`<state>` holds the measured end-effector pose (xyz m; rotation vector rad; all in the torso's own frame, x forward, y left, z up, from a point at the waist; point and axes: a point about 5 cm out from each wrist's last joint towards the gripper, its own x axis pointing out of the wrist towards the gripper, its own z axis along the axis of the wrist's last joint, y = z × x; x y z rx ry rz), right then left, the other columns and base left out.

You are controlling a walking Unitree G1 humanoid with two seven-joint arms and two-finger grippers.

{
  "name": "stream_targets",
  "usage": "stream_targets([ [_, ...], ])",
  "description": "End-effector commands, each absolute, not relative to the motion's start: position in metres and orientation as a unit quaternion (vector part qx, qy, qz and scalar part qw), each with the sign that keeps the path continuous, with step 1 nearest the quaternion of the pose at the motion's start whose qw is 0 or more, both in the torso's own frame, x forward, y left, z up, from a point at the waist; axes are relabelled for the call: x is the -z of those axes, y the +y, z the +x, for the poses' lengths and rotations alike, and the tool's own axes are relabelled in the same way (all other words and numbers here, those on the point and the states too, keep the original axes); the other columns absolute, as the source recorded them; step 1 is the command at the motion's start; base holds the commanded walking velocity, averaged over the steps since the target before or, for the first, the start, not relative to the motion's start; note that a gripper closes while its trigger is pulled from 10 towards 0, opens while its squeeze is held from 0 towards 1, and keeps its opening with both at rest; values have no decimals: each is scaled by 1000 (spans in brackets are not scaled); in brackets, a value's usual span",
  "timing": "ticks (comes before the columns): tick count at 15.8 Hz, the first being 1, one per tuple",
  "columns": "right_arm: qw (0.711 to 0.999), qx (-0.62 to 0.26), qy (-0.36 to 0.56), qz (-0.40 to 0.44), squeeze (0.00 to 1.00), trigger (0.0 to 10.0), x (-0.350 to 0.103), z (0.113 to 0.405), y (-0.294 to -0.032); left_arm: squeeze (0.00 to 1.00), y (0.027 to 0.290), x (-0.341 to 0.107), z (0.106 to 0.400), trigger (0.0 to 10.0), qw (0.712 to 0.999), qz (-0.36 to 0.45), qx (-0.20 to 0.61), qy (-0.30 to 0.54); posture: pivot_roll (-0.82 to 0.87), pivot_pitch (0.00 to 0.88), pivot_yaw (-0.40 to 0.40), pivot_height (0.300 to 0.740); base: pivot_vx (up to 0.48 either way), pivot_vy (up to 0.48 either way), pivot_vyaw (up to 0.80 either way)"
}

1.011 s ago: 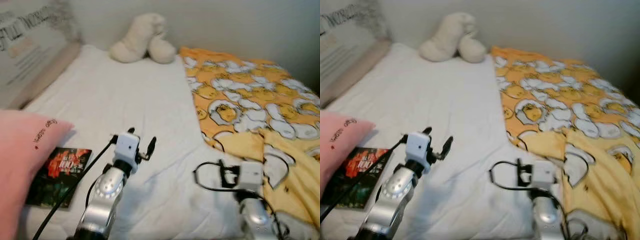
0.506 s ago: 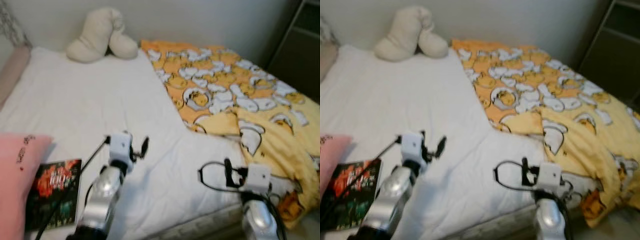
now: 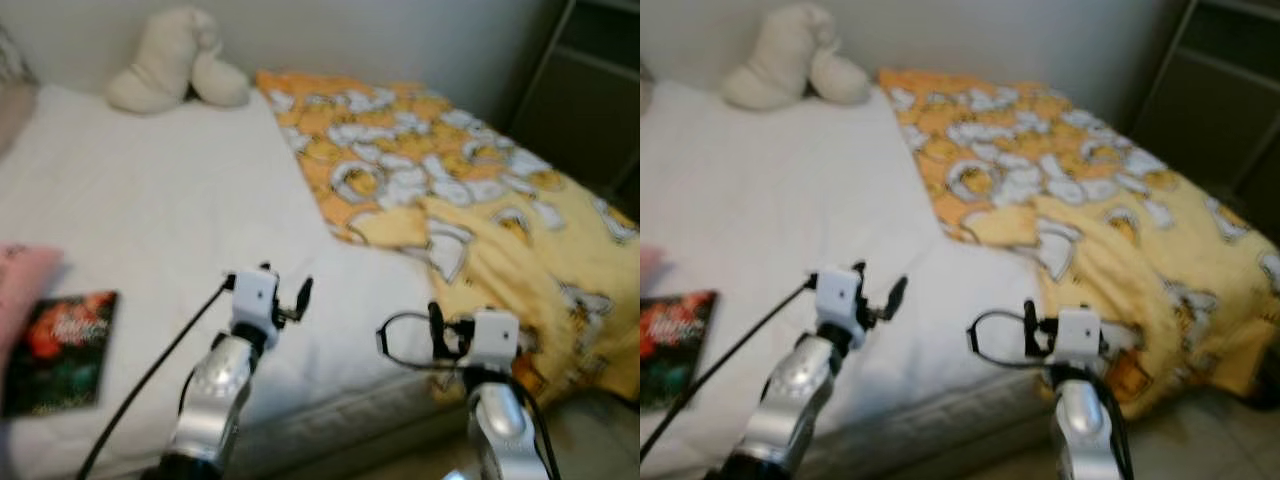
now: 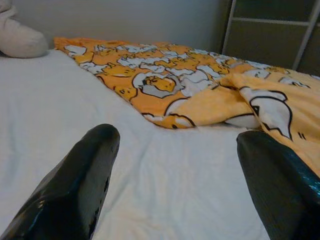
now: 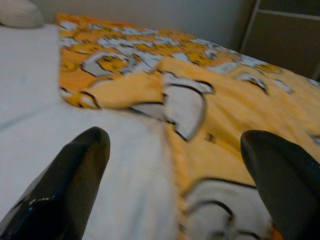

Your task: Clean up the room

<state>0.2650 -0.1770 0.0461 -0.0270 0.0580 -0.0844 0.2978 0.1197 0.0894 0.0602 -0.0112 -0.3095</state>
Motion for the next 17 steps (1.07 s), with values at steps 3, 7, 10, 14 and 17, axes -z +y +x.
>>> stream_targets([
  [3, 998, 44, 48, -4, 0, 10000, -39, 256, -175, 0, 131, -91, 305, 10000, 991, 39, 130, -4, 193, 0, -40, 740, 0, -472, -740],
  [7, 998, 43, 49, -12, 0, 10000, -35, 257, -173, 0, 135, -91, 315, 10000, 991, 52, 124, 3, 171, 0, -33, 740, 112, -236, -728],
  [10, 999, 35, 28, 1, 0, 10000, -49, 273, -172, 0, 134, -93, 323, 10000, 995, -12, 100, 18, 170, 0, -15, 740, 156, 0, -204],
  [14, 999, 32, 39, 13, 0, 10000, -43, 273, -171, 0, 135, -80, 314, 10000, 997, 2, 73, 36, 181, 0, -19, 740, 480, 0, 0],
  [17, 999, 26, 45, 6, 0, 10000, -39, 271, -166, 0, 139, -83, 316, 10000, 997, 12, 71, 35, 188, 0, -1, 740, 480, 0, 504],
])
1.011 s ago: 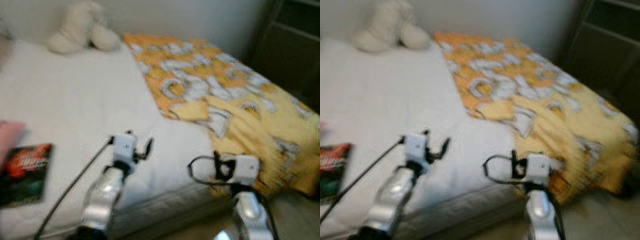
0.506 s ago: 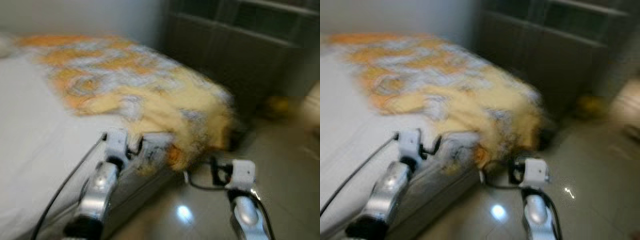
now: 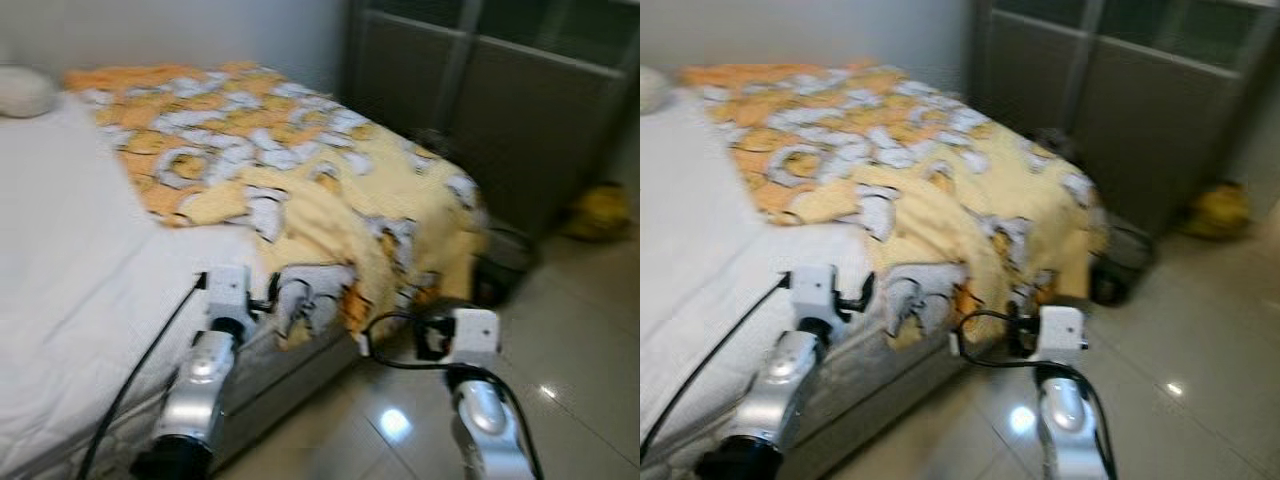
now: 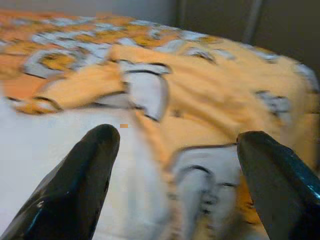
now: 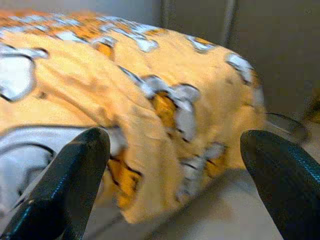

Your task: Clean up the room

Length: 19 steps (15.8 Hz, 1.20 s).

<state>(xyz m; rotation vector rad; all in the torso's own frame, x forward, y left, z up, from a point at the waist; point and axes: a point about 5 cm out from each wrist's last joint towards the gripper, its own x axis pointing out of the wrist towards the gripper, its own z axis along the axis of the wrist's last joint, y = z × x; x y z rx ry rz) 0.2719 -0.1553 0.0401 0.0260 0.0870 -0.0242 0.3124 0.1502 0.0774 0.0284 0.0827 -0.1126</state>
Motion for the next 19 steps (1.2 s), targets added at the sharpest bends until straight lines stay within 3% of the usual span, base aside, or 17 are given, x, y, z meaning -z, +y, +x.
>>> stream_targets([
  [1, 999, 25, 47, 5, 0, 10000, -38, 269, -164, 0, 139, -83, 316, 10000, 997, 15, 71, 35, 185, 0, 2, 740, 480, 0, 488],
  [5, 998, 24, 52, 4, 0, 10000, -34, 265, -163, 0, 139, -84, 318, 10000, 997, 17, 73, 36, 179, 0, 8, 740, 480, 0, 492],
  [10, 998, 30, 53, -3, 0, 10000, -32, 259, -168, 0, 133, -76, 310, 10000, 994, 15, 94, 50, 175, 4, 2, 740, 480, 0, 0],
  [13, 998, 31, 61, -17, 0, 10000, -28, 245, -176, 0, 128, -55, 304, 10000, 989, 27, 116, 93, 151, 27, -12, 740, 0, 0, 0],
  [15, 995, 32, 86, -37, 0, 10000, -18, 219, -195, 0, 120, -44, 316, 10000, 985, 9, 111, 128, 135, 78, -39, 740, 0, 0, 0],
  [17, 990, 40, 123, -54, 0, 10000, -9, 180, -214, 0, 90, -59, 330, 10000, 985, 24, 138, 98, 77, 141, -65, 740, 0, 0, 0],
  [19, 988, 40, 134, -58, 0, 10000, -9, 163, -218, 0, 82, -66, 334, 10000, 986, 51, 139, 74, 24, 188, -89, 740, 0, 0, 0],
])
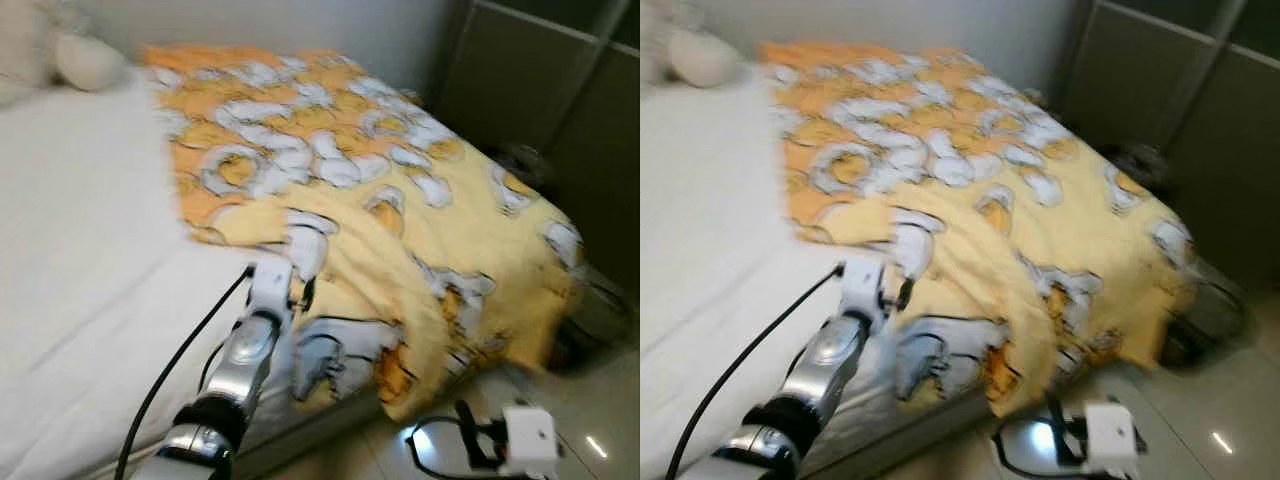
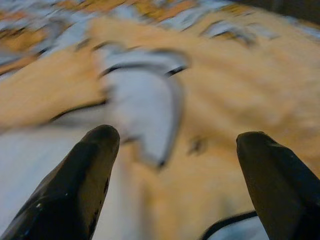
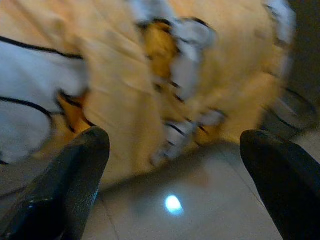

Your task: Clean up the room

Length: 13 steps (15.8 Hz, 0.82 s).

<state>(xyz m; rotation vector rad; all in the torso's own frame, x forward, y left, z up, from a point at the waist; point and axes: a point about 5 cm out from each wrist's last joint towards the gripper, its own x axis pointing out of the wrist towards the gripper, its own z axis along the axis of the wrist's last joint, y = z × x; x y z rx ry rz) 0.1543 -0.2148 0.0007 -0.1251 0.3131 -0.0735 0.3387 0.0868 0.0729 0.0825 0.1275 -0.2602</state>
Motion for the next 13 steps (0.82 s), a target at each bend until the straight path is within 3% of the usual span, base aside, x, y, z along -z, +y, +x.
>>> stream_targets([
  [1, 987, 22, 140, -70, 0, 10000, -13, 150, -215, 0, 78, -70, 336, 10000, 989, 45, 129, 63, -14, 222, -98, 740, 0, 0, 0],
  [4, 984, 3, 159, -76, 0, 10000, -21, 125, -212, 0, 75, -68, 335, 10000, 992, 21, 111, 56, -40, 315, -112, 740, 0, 0, 0],
  [7, 982, -3, 173, -75, 0, 10000, -21, 116, -210, 0, 88, -70, 336, 10000, 995, 65, 69, 30, -48, 344, -116, 740, 0, 0, 0],
  [9, 979, -5, 185, -81, 0, 10000, -24, 109, -212, 0, 115, -84, 337, 10000, 996, 77, -17, -34, -56, 354, -122, 740, 0, 0, 0],
  [13, 975, -9, 203, -85, 0, 10000, -22, 105, -213, 0, 113, -76, 316, 10000, 998, 46, -11, -51, -27, 357, -124, 740, 0, 0, 0],
])
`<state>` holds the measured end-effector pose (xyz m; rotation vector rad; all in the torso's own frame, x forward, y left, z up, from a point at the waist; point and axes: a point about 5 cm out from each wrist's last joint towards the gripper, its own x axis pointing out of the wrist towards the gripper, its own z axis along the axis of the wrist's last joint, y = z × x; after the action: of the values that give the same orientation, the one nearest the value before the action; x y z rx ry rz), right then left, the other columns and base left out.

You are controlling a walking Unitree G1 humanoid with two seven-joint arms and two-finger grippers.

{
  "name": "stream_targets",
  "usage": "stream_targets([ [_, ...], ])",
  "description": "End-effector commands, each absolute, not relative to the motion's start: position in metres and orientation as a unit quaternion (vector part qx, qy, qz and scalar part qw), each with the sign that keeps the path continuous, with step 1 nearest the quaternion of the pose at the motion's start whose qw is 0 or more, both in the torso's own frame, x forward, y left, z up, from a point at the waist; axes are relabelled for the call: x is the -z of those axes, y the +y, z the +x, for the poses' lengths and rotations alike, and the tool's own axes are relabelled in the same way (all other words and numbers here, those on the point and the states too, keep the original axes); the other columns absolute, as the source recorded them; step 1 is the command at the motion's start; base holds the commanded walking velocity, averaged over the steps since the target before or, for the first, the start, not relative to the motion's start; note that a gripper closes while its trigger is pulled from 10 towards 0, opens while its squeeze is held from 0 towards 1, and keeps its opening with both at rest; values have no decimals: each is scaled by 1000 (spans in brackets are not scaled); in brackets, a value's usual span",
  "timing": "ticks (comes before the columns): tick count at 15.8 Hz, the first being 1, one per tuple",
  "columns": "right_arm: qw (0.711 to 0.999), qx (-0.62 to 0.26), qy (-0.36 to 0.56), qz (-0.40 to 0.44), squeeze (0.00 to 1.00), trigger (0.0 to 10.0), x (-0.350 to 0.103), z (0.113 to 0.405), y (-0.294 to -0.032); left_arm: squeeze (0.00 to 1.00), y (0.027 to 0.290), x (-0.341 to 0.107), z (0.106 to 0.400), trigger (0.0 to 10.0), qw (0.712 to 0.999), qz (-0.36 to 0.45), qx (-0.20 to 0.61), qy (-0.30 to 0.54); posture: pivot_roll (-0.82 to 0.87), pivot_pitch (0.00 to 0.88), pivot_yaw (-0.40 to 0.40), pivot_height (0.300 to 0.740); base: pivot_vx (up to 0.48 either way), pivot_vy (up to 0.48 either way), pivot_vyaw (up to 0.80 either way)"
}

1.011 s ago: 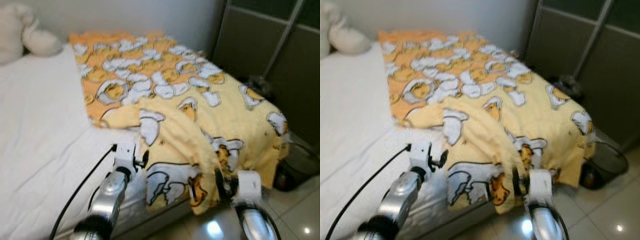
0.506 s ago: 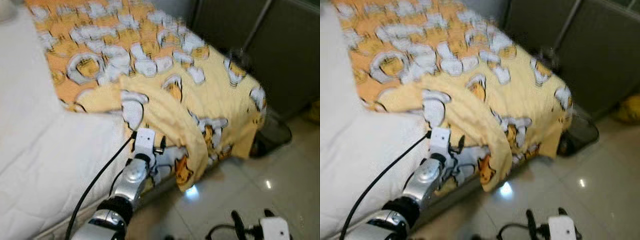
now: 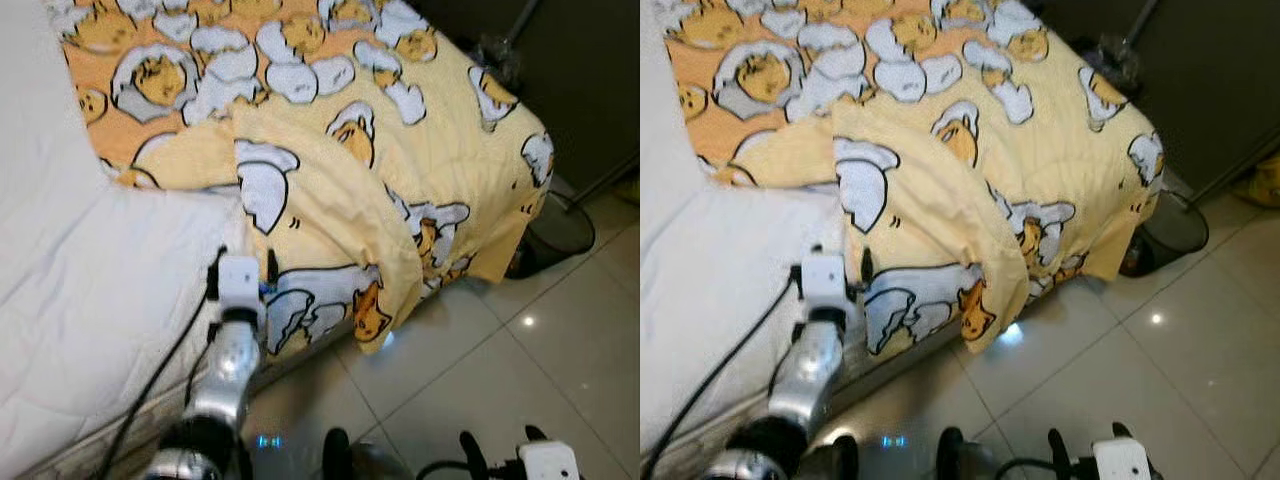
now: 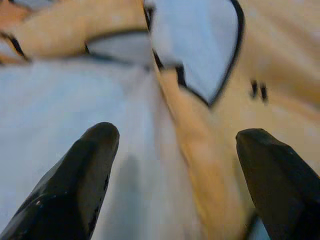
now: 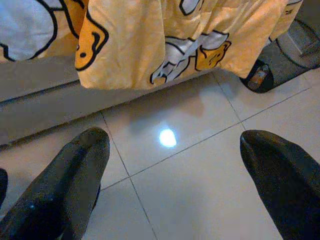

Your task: Clean up the room

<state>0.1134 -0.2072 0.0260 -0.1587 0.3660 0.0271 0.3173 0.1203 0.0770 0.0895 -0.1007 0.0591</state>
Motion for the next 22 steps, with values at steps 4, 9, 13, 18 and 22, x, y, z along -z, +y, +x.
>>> stream_targets([
  [4, 973, -21, 215, -83, 0, 10000, -17, 109, -210, 0, 105, -62, 305, 10000, 1000, 11, -20, -21, -7, 354, -125, 740, 0, 0, 0],
  [9, 971, -25, 221, -91, 0, 10000, -17, 110, -214, 0, 106, -24, 303, 10000, 993, 11, -23, 116, -34, 335, -142, 740, 0, 0, 0],
  [13, 969, -20, 227, -97, 0, 10000, -17, 107, -219, 0, 83, -20, 299, 10000, 990, -19, 42, 136, -46, 320, -149, 740, 0, 0, 0],
  [18, 968, -18, 228, -99, 0, 10000, -15, 113, -218, 0, 83, -11, 300, 0, 979, -41, 51, 193, -55, 320, -138, 740, 0, 0, 0],
  [22, 978, -20, 199, -55, 0, 10000, -18, 129, -205, 0, 88, -8, 302, 0, 971, -40, 75, 222, -32, 281, -101, 740, 0, 0, 0],
])
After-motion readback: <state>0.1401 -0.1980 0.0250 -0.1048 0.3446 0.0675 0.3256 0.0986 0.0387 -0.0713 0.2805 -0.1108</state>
